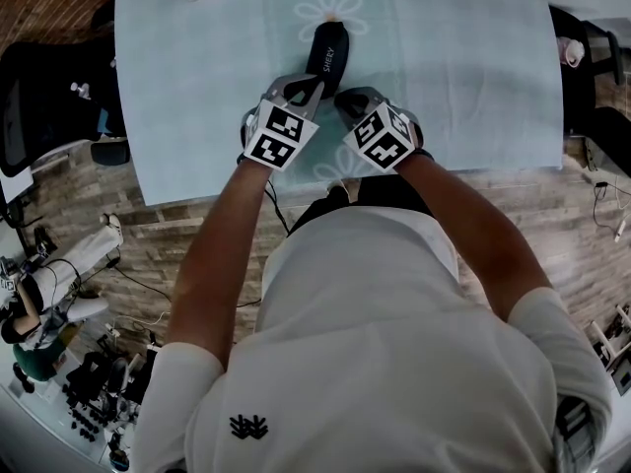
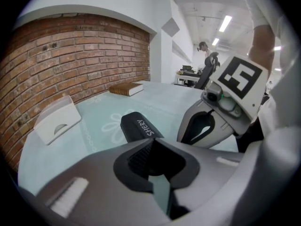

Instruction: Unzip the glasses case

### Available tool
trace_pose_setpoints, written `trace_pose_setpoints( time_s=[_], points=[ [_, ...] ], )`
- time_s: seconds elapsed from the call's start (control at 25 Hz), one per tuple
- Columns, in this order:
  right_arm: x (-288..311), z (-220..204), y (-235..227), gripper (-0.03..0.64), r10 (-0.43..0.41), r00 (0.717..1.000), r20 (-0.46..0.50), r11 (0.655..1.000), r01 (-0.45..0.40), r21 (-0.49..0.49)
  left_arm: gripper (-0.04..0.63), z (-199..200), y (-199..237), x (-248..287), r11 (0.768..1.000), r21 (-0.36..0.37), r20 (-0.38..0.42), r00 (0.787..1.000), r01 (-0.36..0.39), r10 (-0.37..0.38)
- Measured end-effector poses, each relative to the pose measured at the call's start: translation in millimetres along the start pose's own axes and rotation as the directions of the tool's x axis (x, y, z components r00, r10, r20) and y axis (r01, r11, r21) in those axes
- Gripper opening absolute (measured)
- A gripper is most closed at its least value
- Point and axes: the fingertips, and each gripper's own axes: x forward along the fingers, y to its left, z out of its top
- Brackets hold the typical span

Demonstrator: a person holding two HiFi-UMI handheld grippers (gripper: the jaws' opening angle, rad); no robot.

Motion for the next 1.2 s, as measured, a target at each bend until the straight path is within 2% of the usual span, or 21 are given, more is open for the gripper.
trace_pose_setpoints(
  time_s=[0.52, 1.2],
  points=[
    [-6, -1, -15, -0.002, 0.005, 1.000, 0.017, 1.000, -0.005, 0.014, 0.052, -2, 0, 0, 0.997, 0.075, -0.025, 0.999, -0.026, 0.028],
    [-11, 0, -40, -0.002, 0.017, 1.000, 0.024, 1.000, -0.017, 0.000, 0.052, -2, 0, -1, 0.998, 0.046, -0.037, 0.999, -0.030, 0.031]
  ],
)
